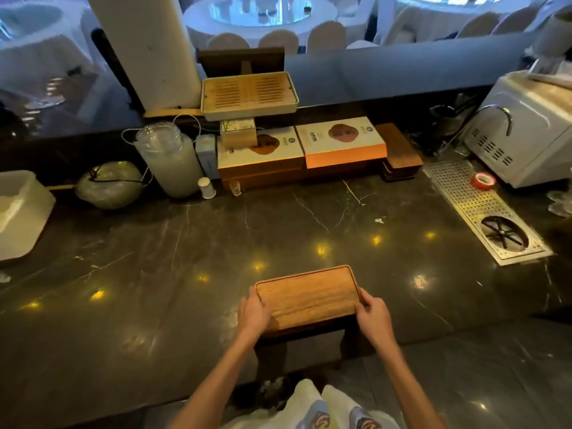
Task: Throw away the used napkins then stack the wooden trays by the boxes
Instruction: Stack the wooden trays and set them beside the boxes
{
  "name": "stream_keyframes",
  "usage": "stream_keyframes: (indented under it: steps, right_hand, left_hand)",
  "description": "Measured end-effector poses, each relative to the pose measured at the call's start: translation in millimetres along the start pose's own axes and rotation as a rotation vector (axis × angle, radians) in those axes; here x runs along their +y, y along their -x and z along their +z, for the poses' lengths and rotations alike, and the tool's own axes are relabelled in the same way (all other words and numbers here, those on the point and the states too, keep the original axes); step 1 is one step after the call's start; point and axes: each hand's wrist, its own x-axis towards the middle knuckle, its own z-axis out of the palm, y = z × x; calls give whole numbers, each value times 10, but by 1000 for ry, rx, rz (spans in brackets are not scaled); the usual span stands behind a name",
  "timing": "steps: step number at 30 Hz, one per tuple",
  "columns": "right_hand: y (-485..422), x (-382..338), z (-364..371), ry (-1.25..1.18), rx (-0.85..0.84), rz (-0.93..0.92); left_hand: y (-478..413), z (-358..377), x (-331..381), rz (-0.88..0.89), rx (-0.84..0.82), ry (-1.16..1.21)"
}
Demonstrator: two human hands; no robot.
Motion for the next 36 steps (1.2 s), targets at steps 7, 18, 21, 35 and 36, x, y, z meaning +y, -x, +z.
stream_keyframes:
  steps: [7, 18, 21, 35, 36]
  right_hand:
    - [-92, 30, 1, 89, -63, -21]
    - [-82, 128, 1, 184, -120, -28]
    - [-157, 137, -47, 244, -147, -20]
    - [-558, -121, -1, -44, -294, 290]
    - [-577, -136, -29, -44, -310, 290]
  left_hand:
    - [-25, 32, 4, -129, -27, -28]
    - [-76, 85, -68, -162, -33, 16]
    - [-100, 81, -110, -184, -50, 39]
    - [-192, -90, -88, -376, -174, 509]
    - [-197, -119, -76, -360, -168, 527]
